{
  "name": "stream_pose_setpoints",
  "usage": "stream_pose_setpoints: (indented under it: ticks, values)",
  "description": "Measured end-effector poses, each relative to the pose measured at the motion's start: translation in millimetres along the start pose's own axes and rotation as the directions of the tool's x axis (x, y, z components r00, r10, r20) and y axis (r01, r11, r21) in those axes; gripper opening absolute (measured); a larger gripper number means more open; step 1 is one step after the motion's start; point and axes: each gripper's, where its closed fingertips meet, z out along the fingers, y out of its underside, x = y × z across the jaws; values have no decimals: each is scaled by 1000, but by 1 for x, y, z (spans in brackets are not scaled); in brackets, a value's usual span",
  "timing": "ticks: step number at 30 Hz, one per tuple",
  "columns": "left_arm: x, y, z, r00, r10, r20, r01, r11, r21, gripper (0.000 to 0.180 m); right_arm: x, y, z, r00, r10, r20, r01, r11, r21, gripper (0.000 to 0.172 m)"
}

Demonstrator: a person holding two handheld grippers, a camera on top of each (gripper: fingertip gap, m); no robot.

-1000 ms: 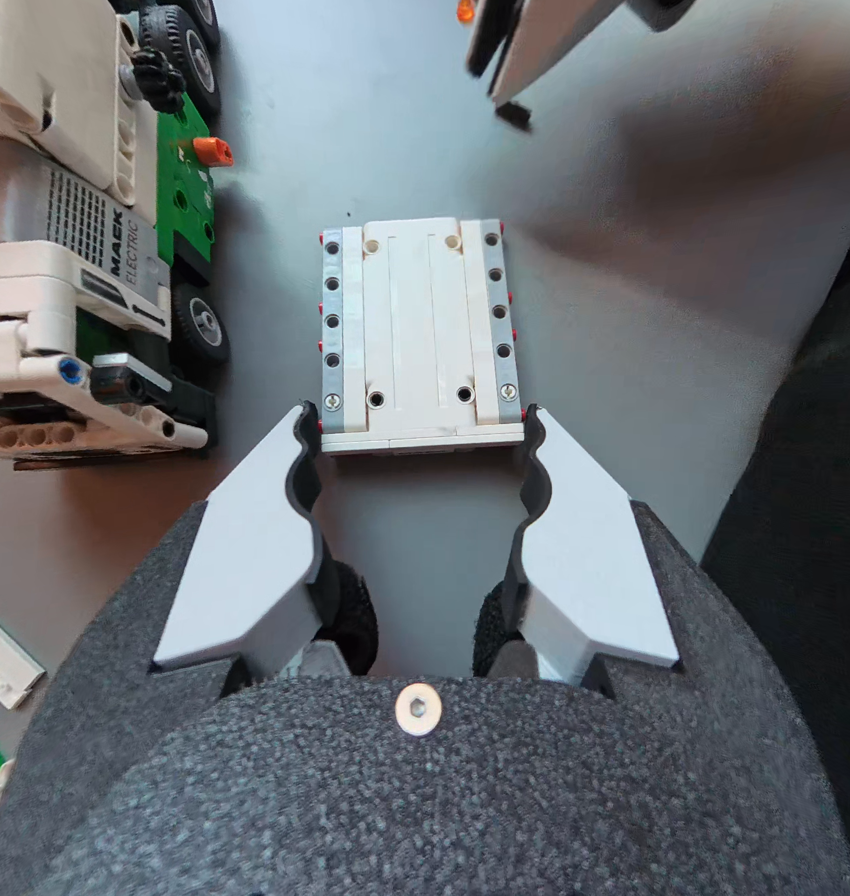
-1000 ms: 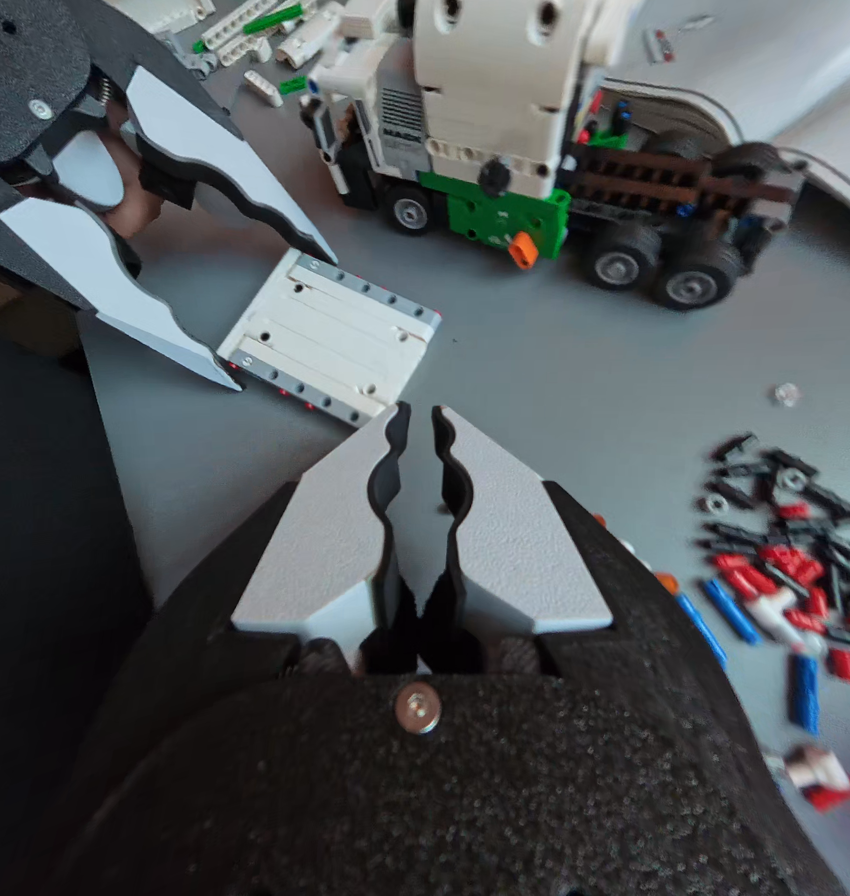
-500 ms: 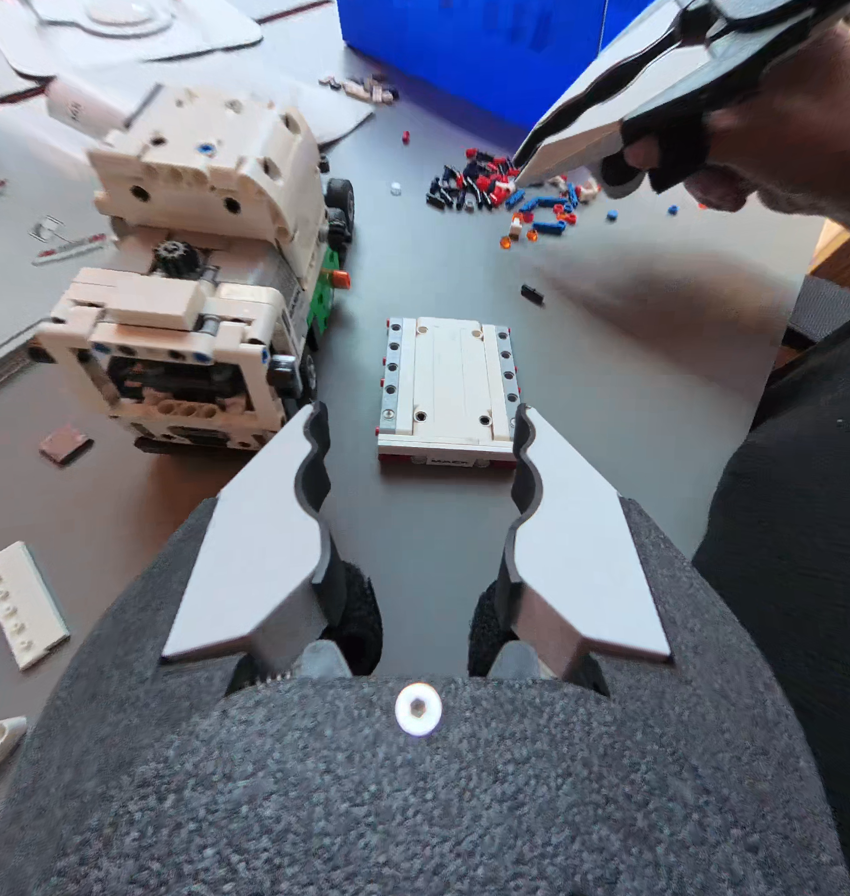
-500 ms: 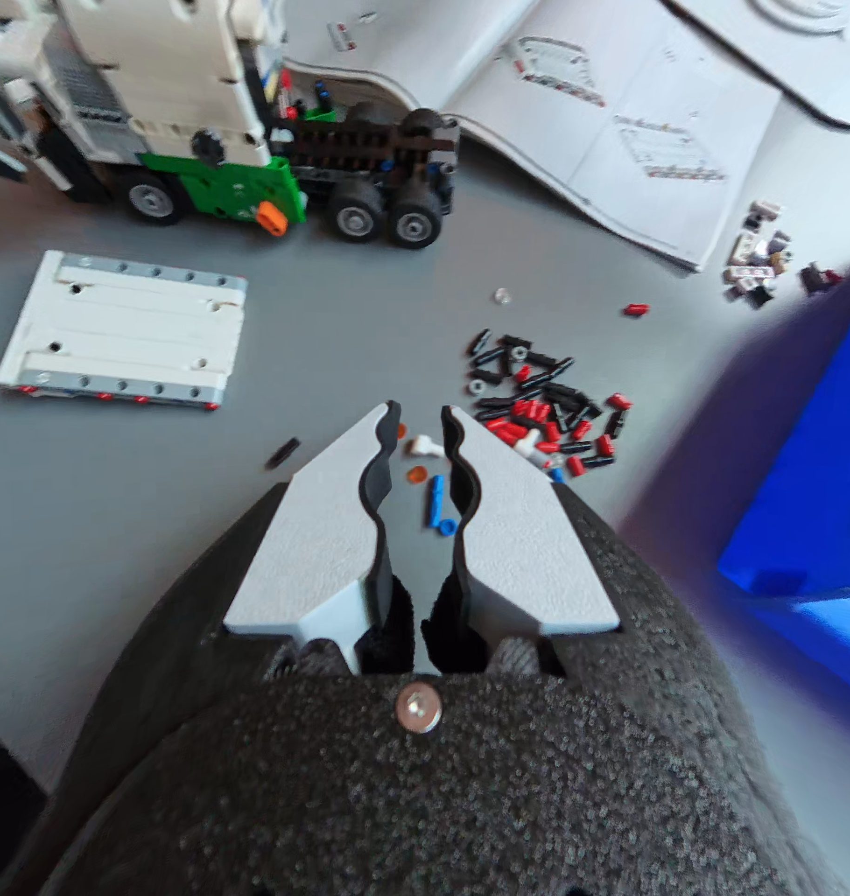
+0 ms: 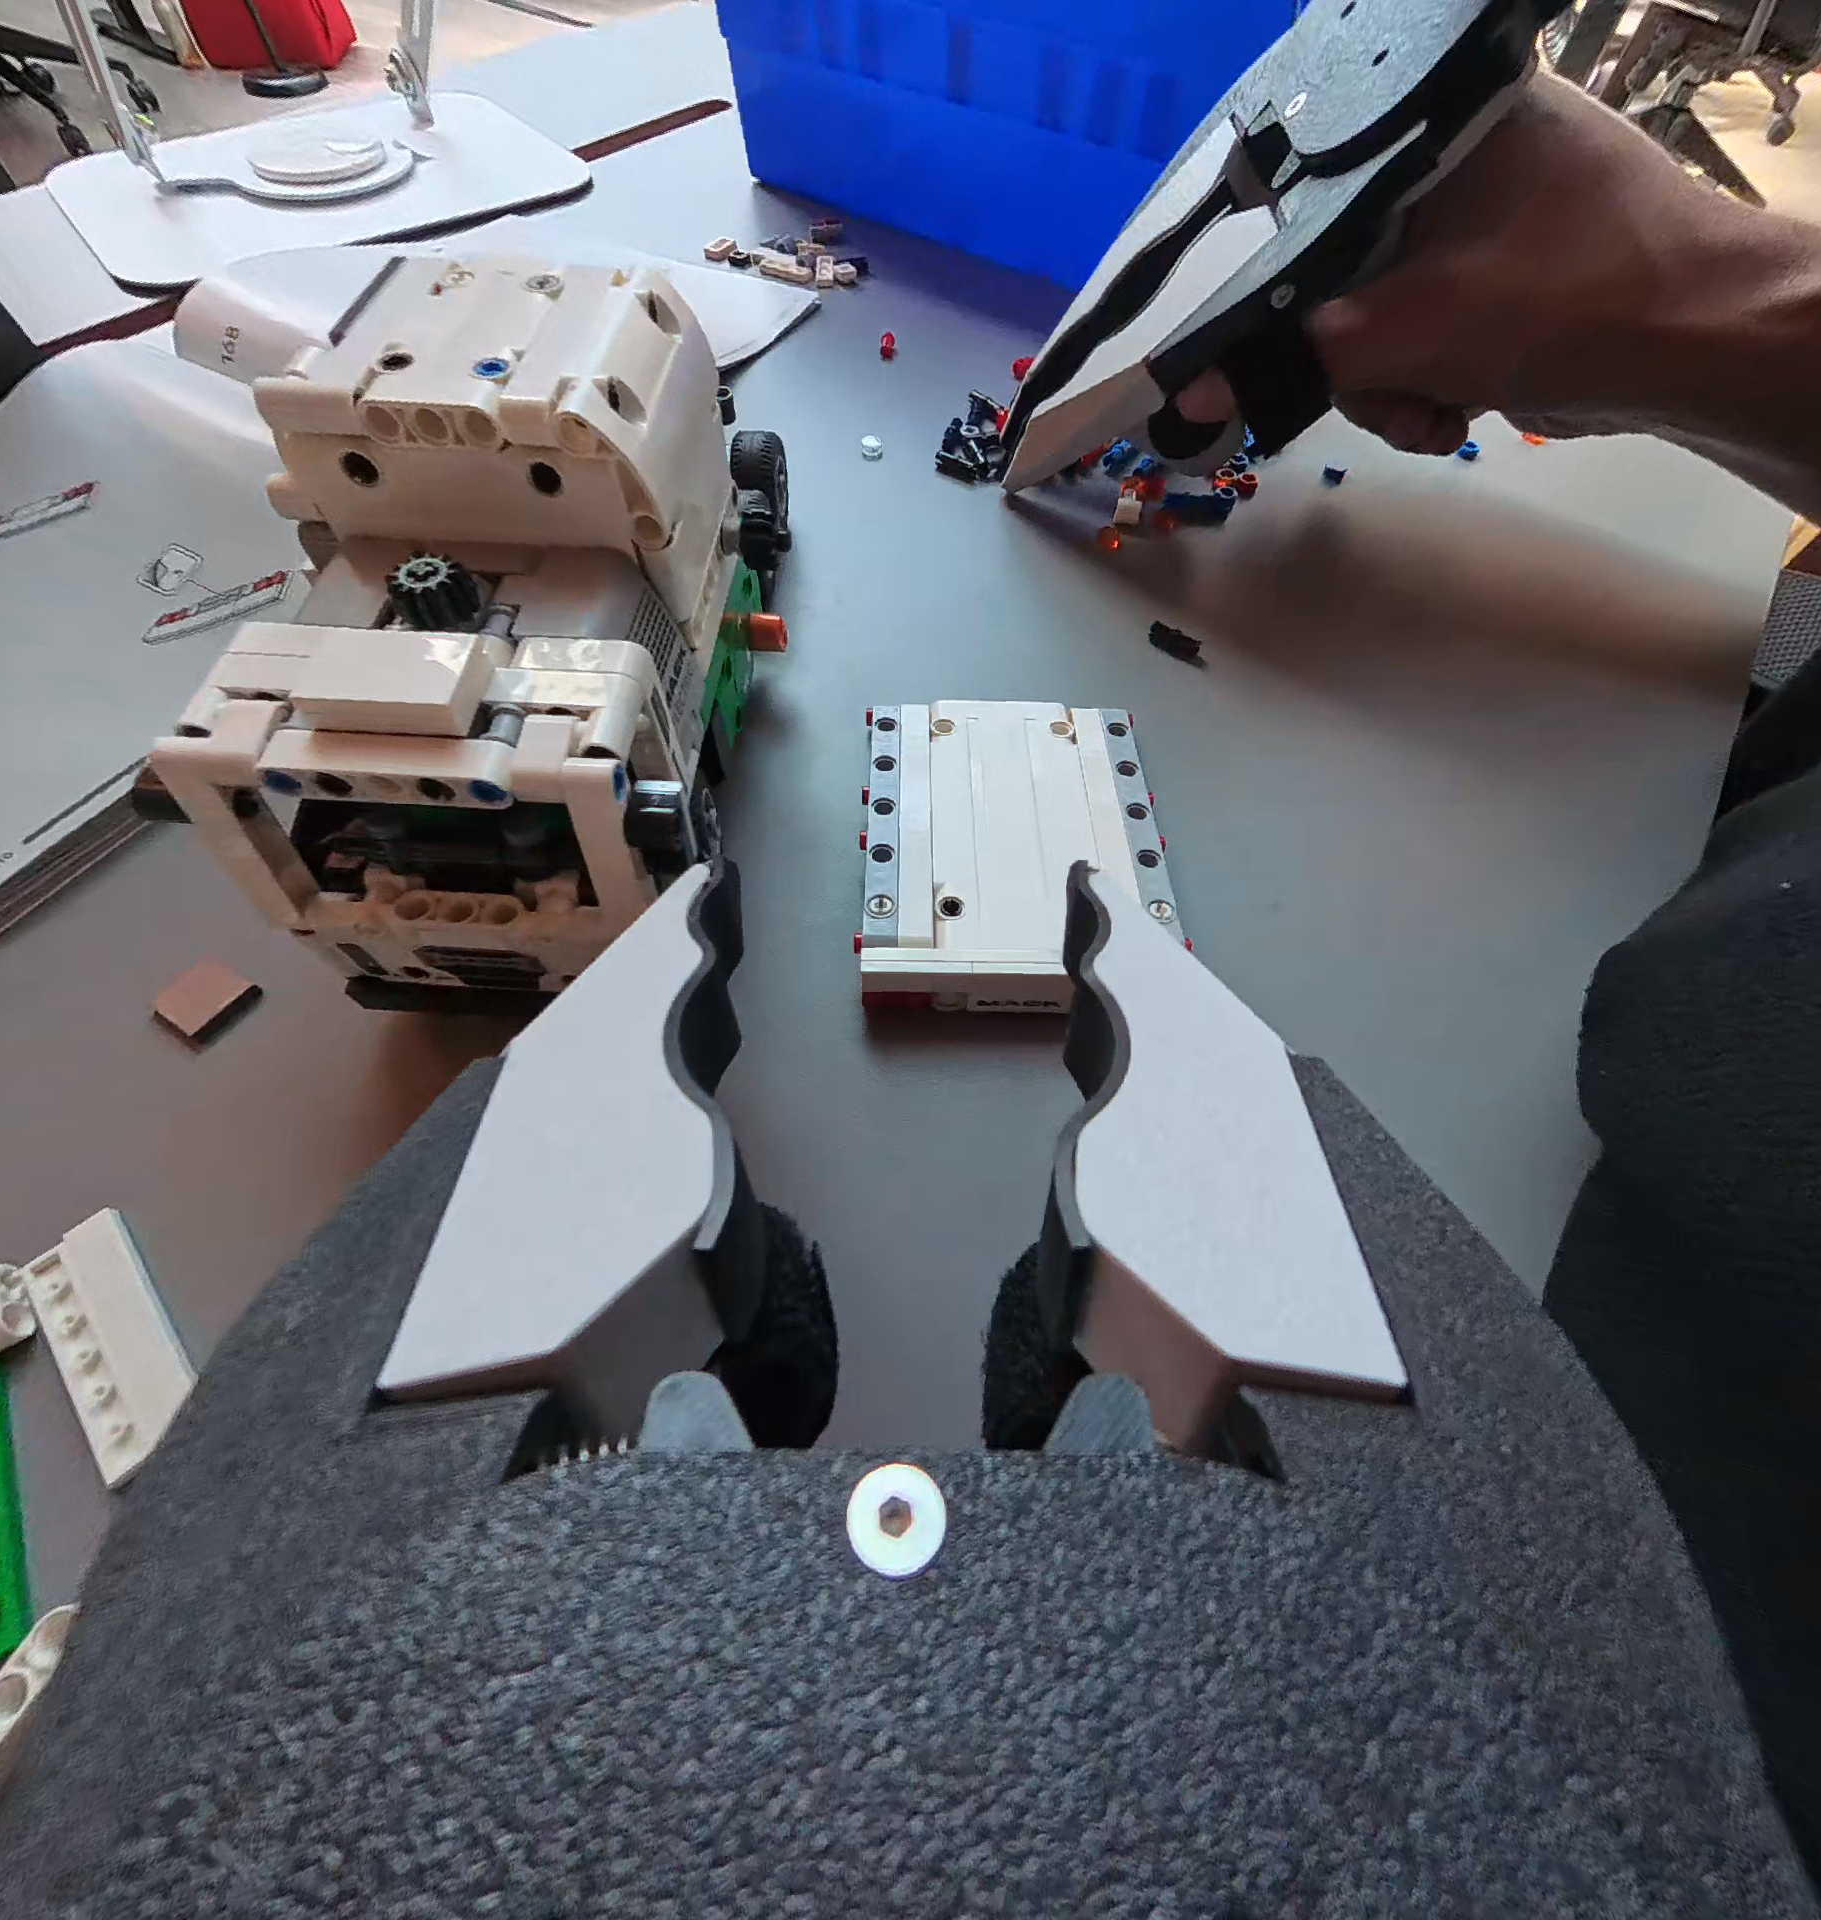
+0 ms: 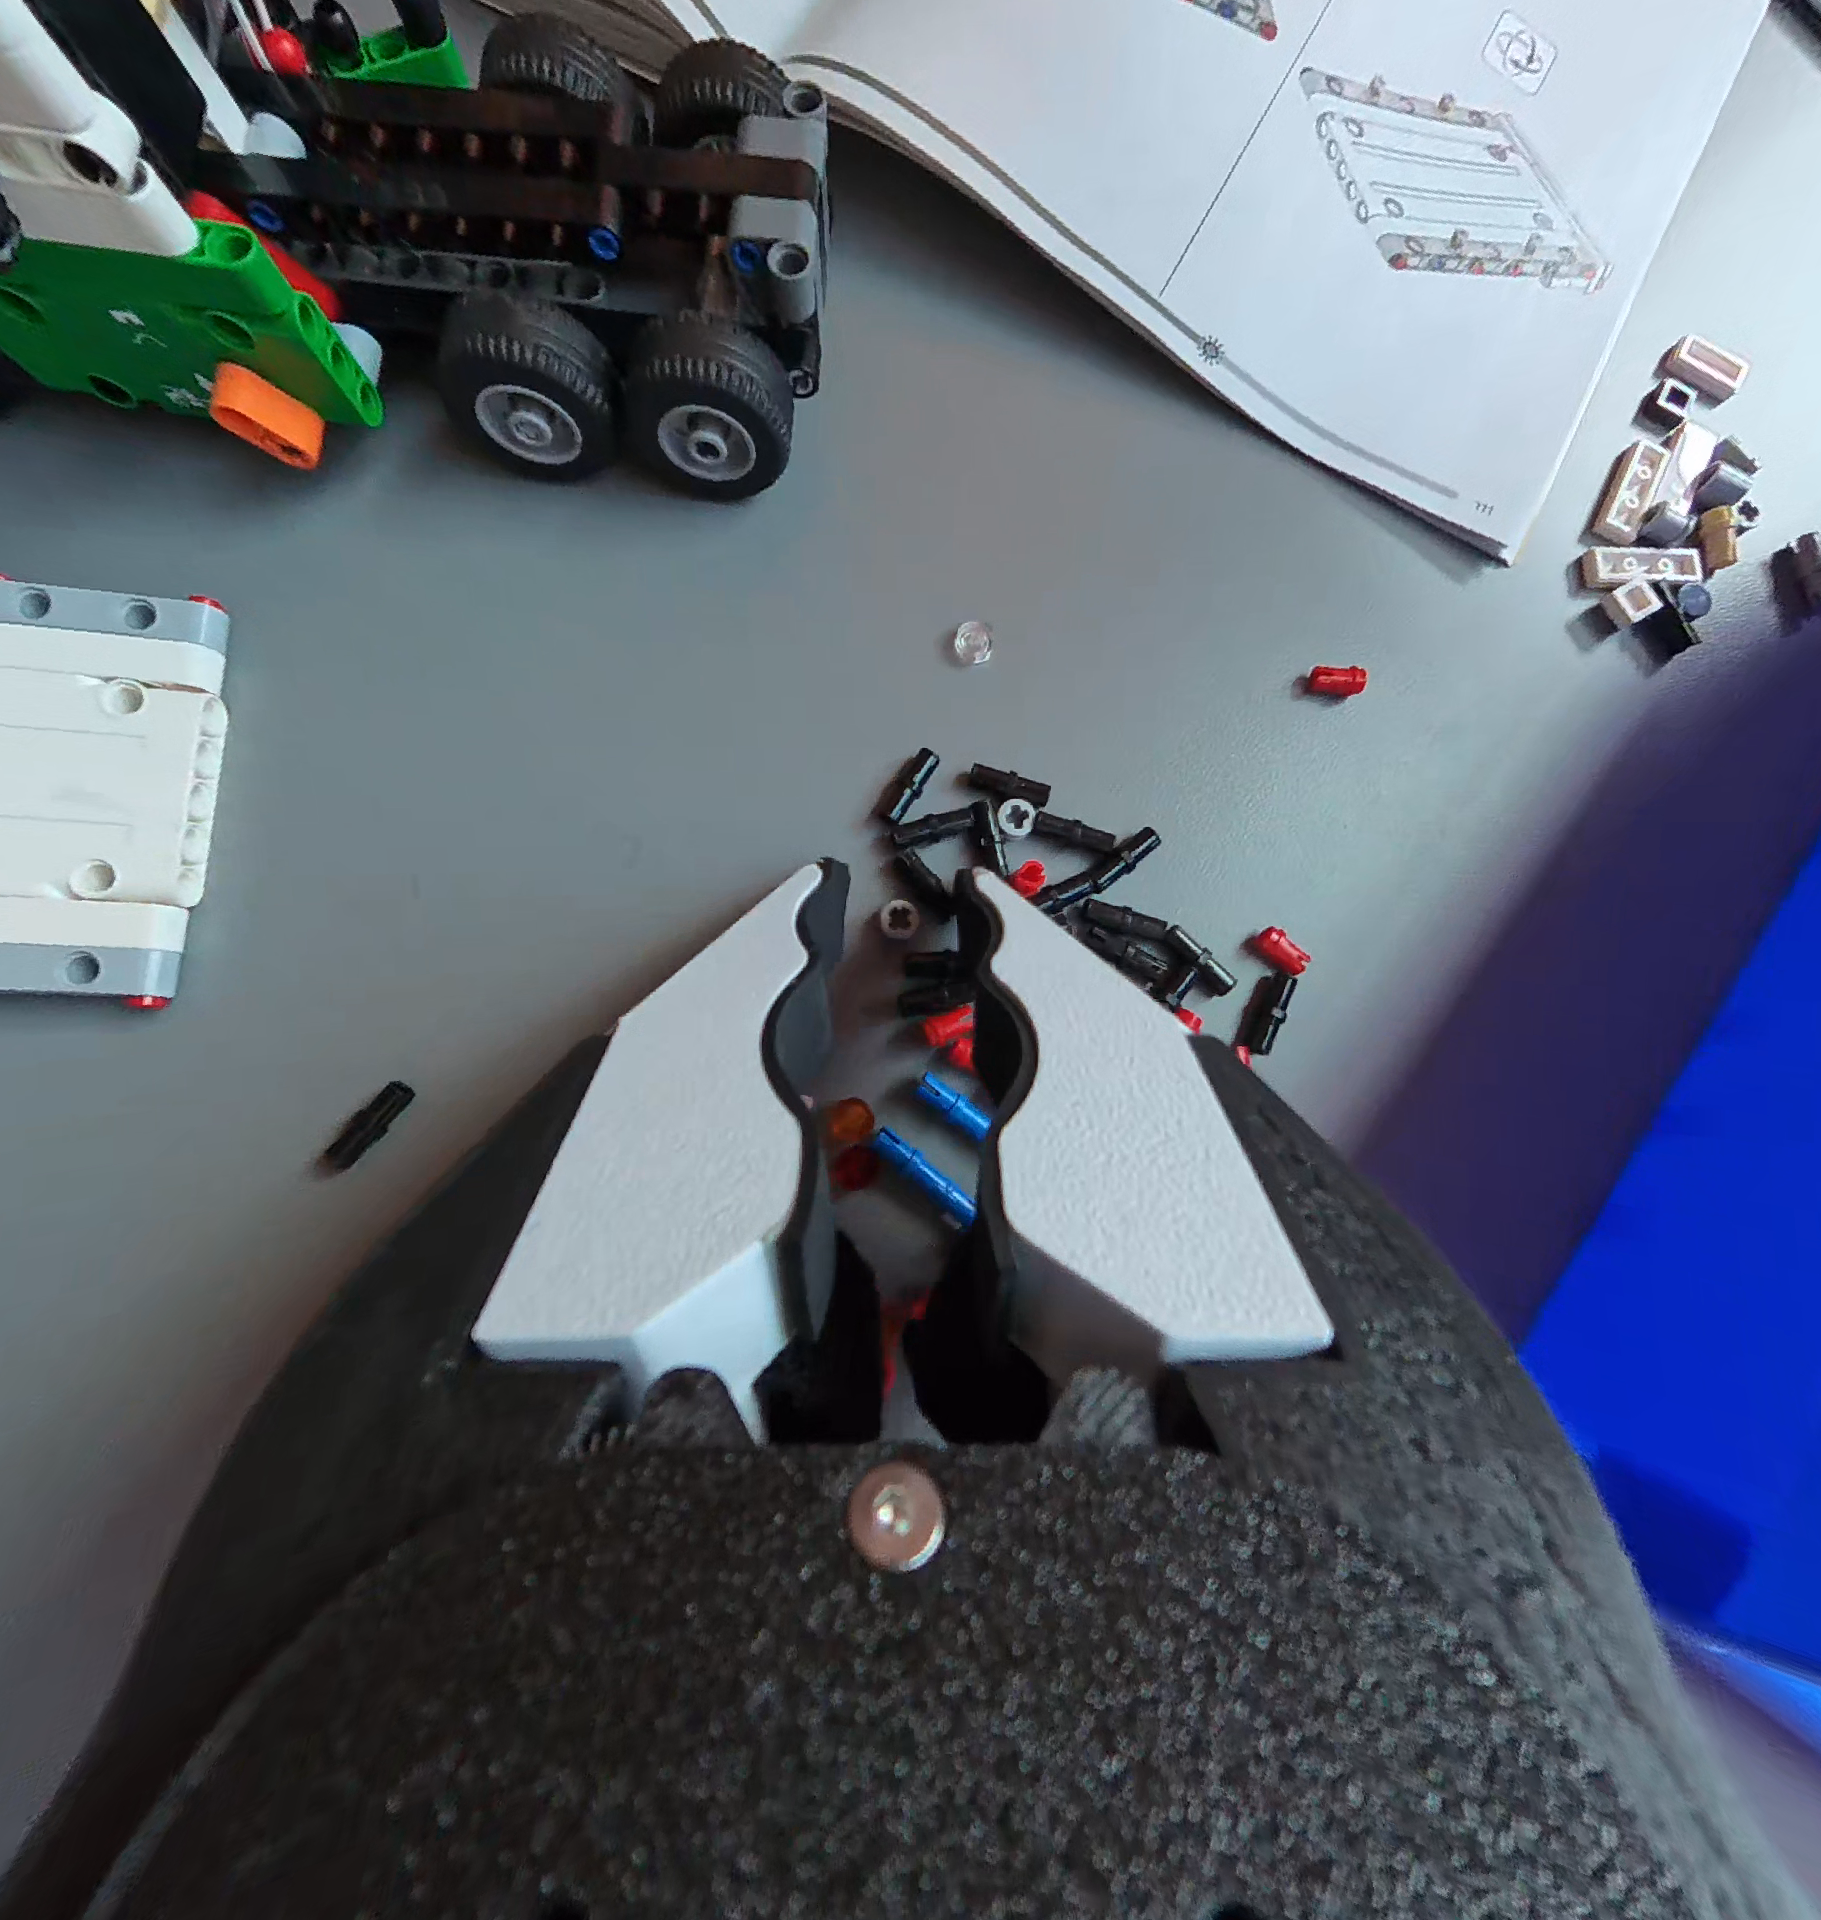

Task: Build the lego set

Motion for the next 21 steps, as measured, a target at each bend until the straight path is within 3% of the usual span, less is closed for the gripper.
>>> stream_pose_setpoints:
  ticks: [5, 8, 10, 11, 13, 15, 18, 21]
  values:
    - [-2, -2, 1, 999, -24, -30, 25, 1000, 7, 57, 0, 0, 2, 1000, -17, -6, 17, 1000, -2, 4]
    - [-2, -1, 2, 999, -21, -33, 21, 1000, -1, 57, 0, 0, 0, 998, -52, -24, 52, 999, -1, 4]
    - [-1, 0, 2, 999, -15, -31, 15, 1000, -4, 57, 0, -13, -10, 996, -80, -48, 83, 994, 67, 4]
    - [-1, 0, 2, 999, -12, -30, 12, 1000, -5, 57, -6, -20, -19, 995, -98, -24, 100, 990, 102, 4]
    - [-1, 0, 2, 1000, -10, -28, 10, 1000, -2, 57, -46, -23, -38, 969, -169, 180, 140, 976, 165, 4]
    - [-1, -1, 1, 1000, -5, -23, 5, 1000, 3, 57, -90, 1, -53, 893, -223, 391, 194, 974, 114, 4]
    - [0, 0, 2, 1000, 4, -22, -4, 1000, -3, 57, -102, 36, -53, 887, -253, 386, 263, 964, 28, 4]
    - [1, 0, 2, 1000, 15, -24, -15, 1000, -4, 57, -108, 48, -51, 892, -216, 397, 237, 972, -4, 4]
